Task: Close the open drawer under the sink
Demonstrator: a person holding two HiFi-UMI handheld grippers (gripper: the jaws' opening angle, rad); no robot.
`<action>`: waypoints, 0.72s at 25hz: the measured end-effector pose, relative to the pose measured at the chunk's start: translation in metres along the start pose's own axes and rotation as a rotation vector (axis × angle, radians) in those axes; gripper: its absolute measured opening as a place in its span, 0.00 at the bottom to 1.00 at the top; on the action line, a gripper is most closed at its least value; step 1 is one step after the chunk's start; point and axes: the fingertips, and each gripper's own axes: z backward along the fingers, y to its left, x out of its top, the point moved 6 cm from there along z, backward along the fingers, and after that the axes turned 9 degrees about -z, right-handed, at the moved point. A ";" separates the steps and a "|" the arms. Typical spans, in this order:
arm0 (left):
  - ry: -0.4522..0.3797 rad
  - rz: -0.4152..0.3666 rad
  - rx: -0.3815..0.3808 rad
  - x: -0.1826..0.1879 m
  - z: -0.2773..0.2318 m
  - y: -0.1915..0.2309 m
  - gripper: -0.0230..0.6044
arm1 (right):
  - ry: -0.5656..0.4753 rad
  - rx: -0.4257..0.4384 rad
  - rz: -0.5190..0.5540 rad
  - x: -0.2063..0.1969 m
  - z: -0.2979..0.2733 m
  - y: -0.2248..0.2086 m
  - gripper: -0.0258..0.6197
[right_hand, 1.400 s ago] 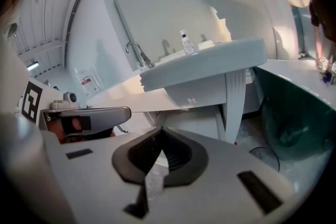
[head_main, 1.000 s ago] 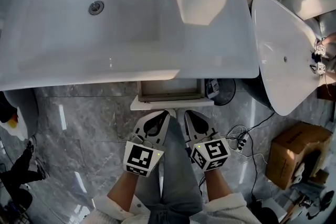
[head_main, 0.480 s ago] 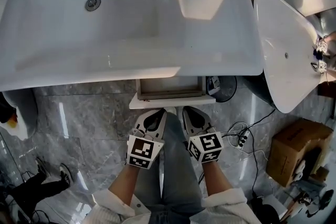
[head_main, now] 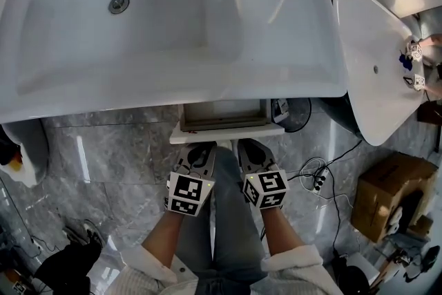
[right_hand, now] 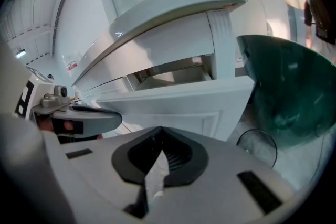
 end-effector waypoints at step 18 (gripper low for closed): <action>-0.009 -0.027 -0.006 -0.001 -0.001 0.005 0.06 | -0.071 -0.064 -0.020 0.009 -0.005 0.000 0.05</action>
